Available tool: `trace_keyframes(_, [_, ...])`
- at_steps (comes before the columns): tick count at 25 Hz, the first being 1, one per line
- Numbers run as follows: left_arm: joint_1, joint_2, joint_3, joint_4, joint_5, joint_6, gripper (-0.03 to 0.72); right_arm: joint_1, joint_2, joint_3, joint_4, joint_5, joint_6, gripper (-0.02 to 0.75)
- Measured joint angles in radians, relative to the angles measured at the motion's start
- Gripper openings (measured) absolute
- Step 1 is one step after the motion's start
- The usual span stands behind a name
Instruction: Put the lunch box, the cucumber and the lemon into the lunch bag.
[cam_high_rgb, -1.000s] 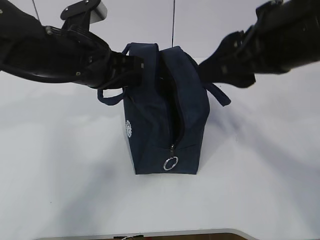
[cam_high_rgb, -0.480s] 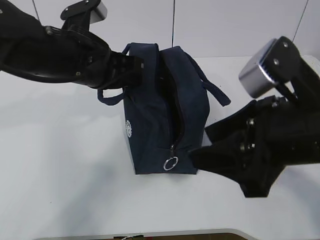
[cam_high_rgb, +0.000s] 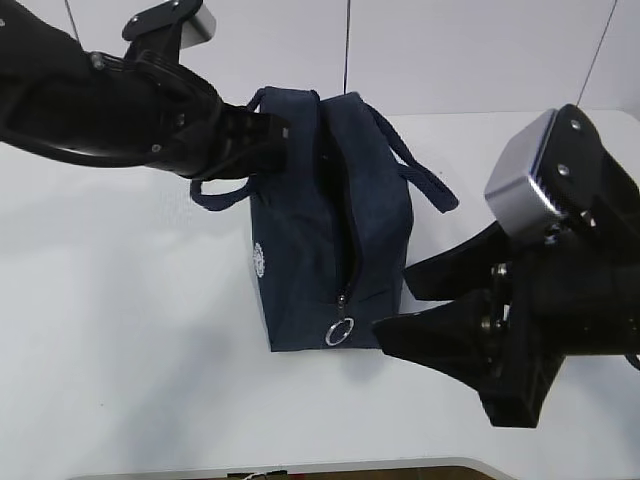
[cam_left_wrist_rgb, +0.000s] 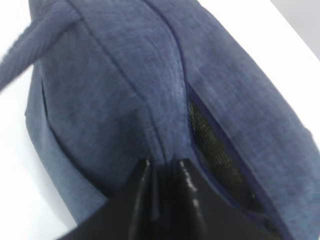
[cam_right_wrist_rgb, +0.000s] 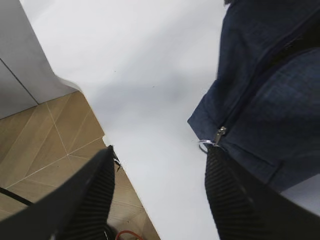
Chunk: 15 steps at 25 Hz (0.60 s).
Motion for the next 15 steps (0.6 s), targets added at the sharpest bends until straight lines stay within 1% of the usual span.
trace_keyframes(3, [0.000, 0.000, 0.000, 0.001, 0.020, 0.002, 0.217, 0.000, 0.000, 0.000, 0.002, -0.002, -0.008, 0.461])
trace_keyframes(4, [0.000, 0.000, 0.000, 0.001, 0.025, 0.002, 0.288, 0.000, 0.000, 0.000, 0.004, -0.002, -0.010, 0.461])
trace_keyframes(5, [0.000, 0.000, 0.000, 0.001, 0.025, 0.002, 0.331, 0.000, 0.000, 0.000, 0.004, -0.004, -0.010, 0.461])
trace_keyframes(7, [0.000, -0.011, 0.000, 0.001, 0.029, 0.002, 0.394, 0.000, 0.000, 0.000, 0.004, -0.008, -0.011, 0.461])
trace_keyframes(9, [0.000, -0.033, 0.000, 0.002, 0.038, 0.002, 0.421, 0.000, 0.000, 0.000, 0.004, -0.017, -0.014, 0.461])
trace_keyframes(11, [0.000, -0.074, 0.000, 0.012, 0.069, 0.002, 0.432, 0.000, 0.000, 0.000, 0.004, -0.024, -0.019, 0.460])
trace_keyframes(15, [0.000, -0.141, 0.000, 0.089, 0.185, 0.008, 0.437, 0.000, 0.000, 0.000, 0.006, -0.038, -0.032, 0.460])
